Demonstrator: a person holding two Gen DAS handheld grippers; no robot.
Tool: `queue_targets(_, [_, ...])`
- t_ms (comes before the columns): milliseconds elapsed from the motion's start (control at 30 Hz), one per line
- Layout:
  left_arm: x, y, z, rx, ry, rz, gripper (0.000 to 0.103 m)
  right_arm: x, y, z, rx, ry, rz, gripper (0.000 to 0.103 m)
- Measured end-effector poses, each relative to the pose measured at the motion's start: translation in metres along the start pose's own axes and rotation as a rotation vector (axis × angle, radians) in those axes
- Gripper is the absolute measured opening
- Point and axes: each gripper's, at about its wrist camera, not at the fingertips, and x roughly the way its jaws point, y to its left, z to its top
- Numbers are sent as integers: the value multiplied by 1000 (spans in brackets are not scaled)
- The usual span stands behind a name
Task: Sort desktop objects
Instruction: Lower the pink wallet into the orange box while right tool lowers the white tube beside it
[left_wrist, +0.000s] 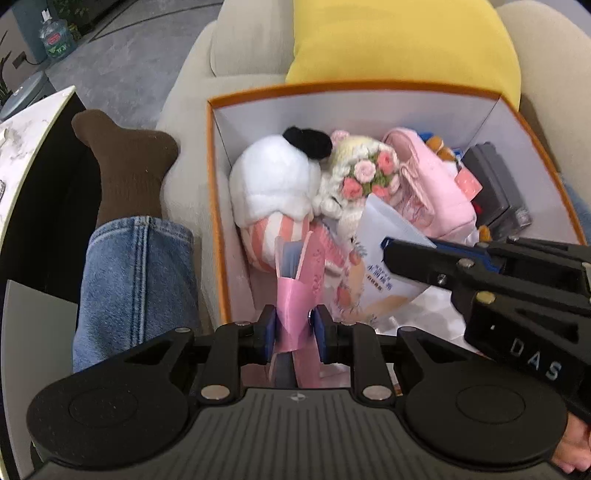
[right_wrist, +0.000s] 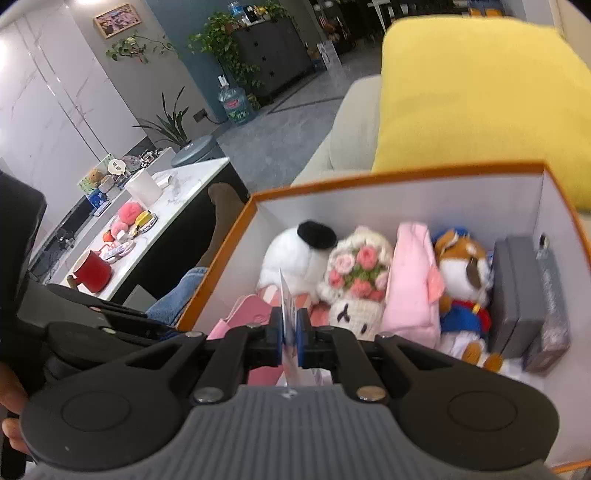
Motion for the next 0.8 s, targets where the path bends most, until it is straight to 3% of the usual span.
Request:
queue_targets(167, [5,-5,1,32,20,11,26,7,-8,-7,39,48,15,7])
queue_targets(367, [-7,7,-5,24,4,-51,30,8,-4,-11,42,69,40,7])
queue_targets(667, [-45,31,-32,-15,-166,-129,31,11,8,-16,29,78,67,9])
queue_targets(800, [-54,33,-39,-8,-193,-128,31,12,17,-19,-4,87,78,10])
